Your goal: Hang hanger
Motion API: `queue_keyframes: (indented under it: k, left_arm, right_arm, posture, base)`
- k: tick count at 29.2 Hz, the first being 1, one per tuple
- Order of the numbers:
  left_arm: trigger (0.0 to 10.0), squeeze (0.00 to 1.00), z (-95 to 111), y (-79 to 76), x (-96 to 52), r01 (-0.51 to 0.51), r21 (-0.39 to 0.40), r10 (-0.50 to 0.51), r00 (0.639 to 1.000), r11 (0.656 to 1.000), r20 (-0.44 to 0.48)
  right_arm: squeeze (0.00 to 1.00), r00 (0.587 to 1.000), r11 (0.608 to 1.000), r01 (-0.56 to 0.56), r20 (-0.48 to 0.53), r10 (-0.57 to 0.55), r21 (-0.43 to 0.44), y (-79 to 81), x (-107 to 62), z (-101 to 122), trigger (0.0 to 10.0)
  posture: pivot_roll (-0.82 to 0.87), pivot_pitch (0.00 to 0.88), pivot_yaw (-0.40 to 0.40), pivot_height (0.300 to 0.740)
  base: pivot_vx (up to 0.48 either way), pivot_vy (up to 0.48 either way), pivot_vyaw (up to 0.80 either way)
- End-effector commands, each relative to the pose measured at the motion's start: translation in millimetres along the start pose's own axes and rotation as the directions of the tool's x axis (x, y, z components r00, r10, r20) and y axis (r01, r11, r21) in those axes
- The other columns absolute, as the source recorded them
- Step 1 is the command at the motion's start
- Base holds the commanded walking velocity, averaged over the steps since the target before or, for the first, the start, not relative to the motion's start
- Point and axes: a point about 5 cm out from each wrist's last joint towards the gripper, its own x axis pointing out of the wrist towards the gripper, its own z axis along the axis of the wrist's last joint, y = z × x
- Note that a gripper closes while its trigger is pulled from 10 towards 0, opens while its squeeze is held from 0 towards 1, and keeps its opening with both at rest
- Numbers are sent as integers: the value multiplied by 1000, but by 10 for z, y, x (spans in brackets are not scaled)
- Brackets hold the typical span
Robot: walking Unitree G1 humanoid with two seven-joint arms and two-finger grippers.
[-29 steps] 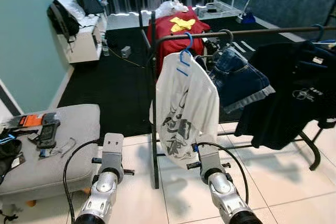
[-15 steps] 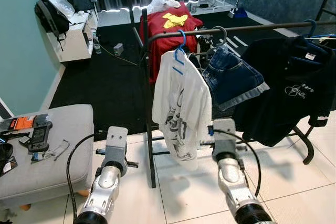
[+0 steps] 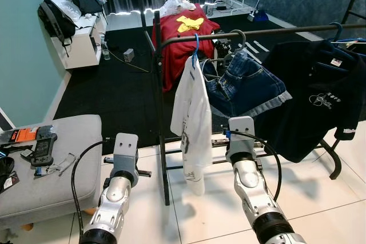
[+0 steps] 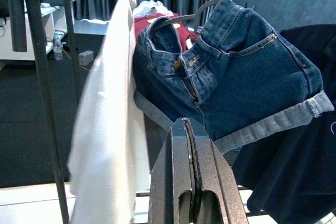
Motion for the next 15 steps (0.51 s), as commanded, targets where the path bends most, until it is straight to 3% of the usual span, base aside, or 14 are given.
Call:
queue_keyframes:
  k: [1, 15]
  left_arm:
    - [10000, 0, -10, 0, -16, 8, -1, -8, 1000, 1000, -3]
    - [10000, 0, 42, -22, 16, 8, -15, -7, 1000, 1000, 15]
  right_arm:
    - [0, 1000, 1000, -14, -5, 14, 4, 47, 15, 24, 10000]
    - [0, 1000, 1000, -18, 1, 18, 13, 60, 14, 30, 10000]
  posture:
    - [-96, 0, 21, 740]
    - [-95, 0, 17, 740]
  base:
    - [300, 0, 0]
    - [351, 0, 0]
